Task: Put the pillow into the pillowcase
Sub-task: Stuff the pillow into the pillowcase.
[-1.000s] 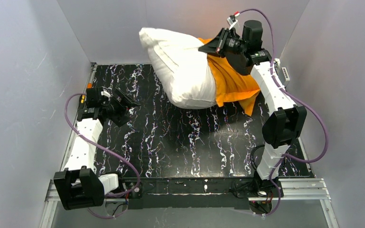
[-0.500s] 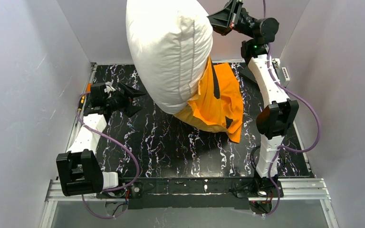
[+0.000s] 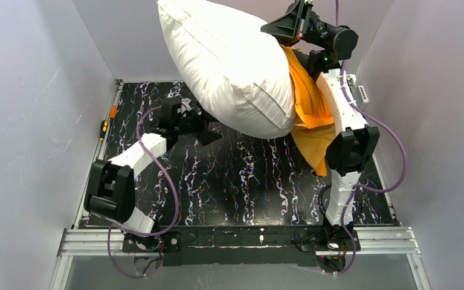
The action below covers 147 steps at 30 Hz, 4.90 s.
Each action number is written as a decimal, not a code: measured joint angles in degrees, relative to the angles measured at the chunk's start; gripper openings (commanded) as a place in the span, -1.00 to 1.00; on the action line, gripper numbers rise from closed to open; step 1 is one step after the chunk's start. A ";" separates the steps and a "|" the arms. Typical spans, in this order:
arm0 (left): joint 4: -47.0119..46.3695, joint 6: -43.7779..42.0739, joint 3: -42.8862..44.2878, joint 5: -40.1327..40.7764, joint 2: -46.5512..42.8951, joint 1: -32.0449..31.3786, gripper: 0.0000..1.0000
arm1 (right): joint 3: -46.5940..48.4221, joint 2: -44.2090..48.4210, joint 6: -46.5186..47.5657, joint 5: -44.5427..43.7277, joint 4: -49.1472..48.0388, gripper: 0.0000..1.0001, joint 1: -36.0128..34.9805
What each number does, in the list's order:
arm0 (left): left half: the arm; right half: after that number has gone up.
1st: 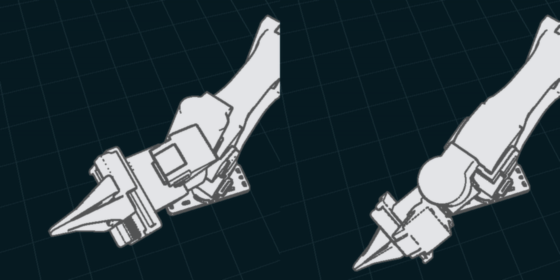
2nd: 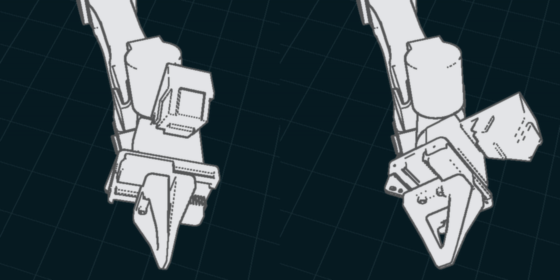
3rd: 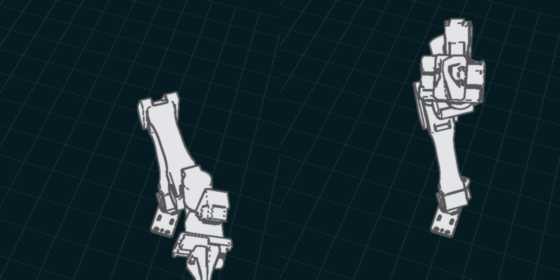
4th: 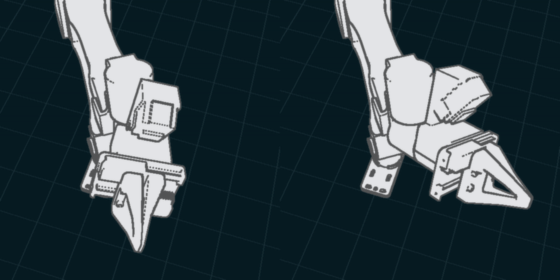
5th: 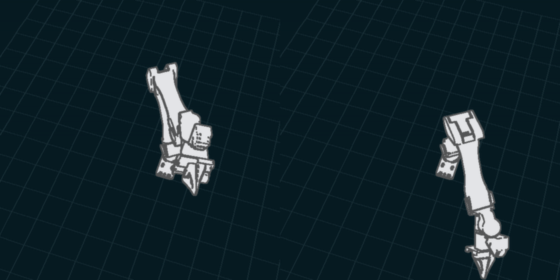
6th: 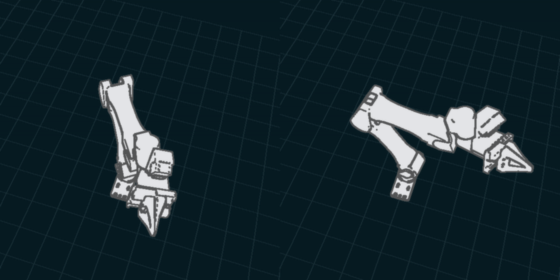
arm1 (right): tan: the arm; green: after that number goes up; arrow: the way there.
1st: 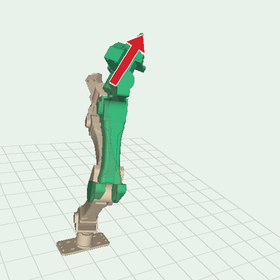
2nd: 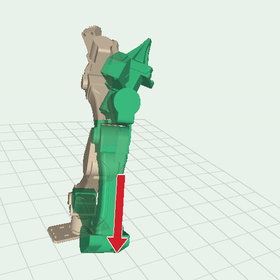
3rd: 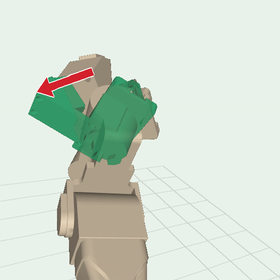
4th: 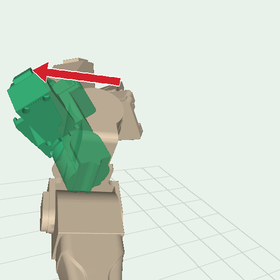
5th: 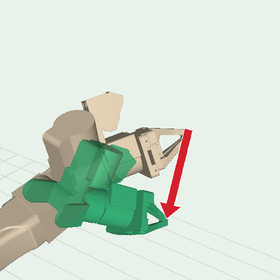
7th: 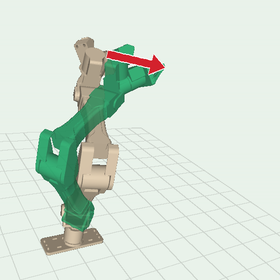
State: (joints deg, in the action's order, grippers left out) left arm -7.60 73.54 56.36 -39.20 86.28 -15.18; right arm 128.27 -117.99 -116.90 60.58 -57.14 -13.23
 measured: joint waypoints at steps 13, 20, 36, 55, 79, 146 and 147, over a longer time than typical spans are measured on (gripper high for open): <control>-10.86 9.79 0.74 5.09 7.37 -7.45 0.68 | 0.00 -0.59 0.07 -5.46 1.75 -0.97 0.72; -19.54 13.35 1.49 6.12 12.50 -7.91 0.69 | 1.07 -1.38 0.00 -7.50 1.79 -0.97 0.44; -38.03 20.46 12.81 11.10 29.97 -12.28 0.55 | 1.40 -1.75 -0.04 -10.58 1.64 -0.97 0.09; -43.04 25.46 19.43 13.35 38.49 -17.88 -1.00 | -0.79 -1.75 -0.09 -10.25 0.68 -0.97 0.09; -10.19 2.80 0.81 15.23 -1.77 -0.50 -1.00 | -32.00 15.23 11.89 -9.94 5.84 -0.97 8.57; 54.42 -27.78 40.89 29.31 3.06 -8.94 -1.00 | -47.84 19.32 105.11 -57.40 111.23 -0.97 -10.32; 54.71 -28.17 42.40 29.18 4.04 -8.41 -1.00 | -47.87 20.02 104.87 -57.37 111.23 -0.97 -10.32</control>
State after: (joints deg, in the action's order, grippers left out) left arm 47.11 45.36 98.76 -10.02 90.32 -23.59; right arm 80.40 -97.97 -12.03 3.20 54.08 -23.55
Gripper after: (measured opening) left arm 0.010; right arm 0.030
